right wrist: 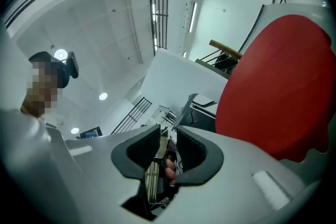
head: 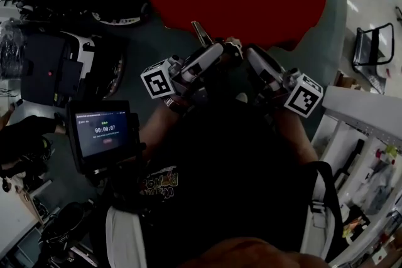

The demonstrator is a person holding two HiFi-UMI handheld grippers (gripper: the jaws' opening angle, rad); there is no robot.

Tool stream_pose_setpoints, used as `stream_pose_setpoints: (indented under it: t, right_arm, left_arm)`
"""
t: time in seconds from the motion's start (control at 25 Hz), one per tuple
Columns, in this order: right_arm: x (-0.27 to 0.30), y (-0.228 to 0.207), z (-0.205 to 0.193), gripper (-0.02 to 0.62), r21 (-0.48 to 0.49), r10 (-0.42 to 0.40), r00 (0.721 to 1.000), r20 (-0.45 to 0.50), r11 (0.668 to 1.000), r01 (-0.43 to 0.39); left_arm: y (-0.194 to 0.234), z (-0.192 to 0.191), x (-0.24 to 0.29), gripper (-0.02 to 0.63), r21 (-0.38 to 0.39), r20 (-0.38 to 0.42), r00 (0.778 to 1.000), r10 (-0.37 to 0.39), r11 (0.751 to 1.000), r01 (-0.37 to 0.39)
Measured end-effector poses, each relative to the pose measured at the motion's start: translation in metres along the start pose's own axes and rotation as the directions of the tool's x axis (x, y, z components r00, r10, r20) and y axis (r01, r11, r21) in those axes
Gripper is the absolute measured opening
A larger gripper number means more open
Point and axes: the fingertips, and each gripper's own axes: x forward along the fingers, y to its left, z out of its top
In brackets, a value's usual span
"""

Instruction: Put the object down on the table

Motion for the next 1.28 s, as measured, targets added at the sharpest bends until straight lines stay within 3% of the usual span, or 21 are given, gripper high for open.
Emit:
stream_pose_setpoints:
  t: [0.28,0.6,0.68,0.88,1.12,1.28]
  right_arm:
    - [0.008,0.003,-0.034,0.090,0.049,0.014,0.996,-0.089,0.999,-0.009]
    - [-0.001,0.000,-0.047,0.071,0.158,0.018,0.995,-0.099,0.987,-0.002]
    - [-0.004,-0.002,-0.050,0.021,0.176,0.012,0.995,-0.096,0.984,0.005]
    - [-0.007,-0.002,-0.050,0.006,0.187,0.017,0.996,-0.089,0.982,0.000]
    - [-0.003,0.000,-0.049,0.006,0.143,0.042,0.993,-0.112,0.989,-0.025]
    - [-0.005,-0.002,-0.047,0.006,0.127,0.049,0.994,-0.099,0.991,-0.037]
  left_arm:
    - [0.001,-0.013,-0.009,0.150,-0.029,-0.025,1.000,0.019,0.999,-0.020]
    - [0.002,-0.032,-0.011,0.150,-0.091,-0.073,0.997,0.006,0.996,-0.012]
    - [0.002,-0.035,-0.012,0.149,-0.108,-0.086,0.996,-0.010,0.994,0.001]
    - [0.004,-0.037,-0.014,0.153,-0.099,-0.095,0.995,-0.011,0.995,0.002]
    - [0.002,-0.029,-0.019,0.146,-0.055,-0.062,0.998,-0.028,0.998,0.024]
    - [0.006,-0.007,-0.031,0.109,-0.083,0.040,0.998,-0.041,0.996,0.045]
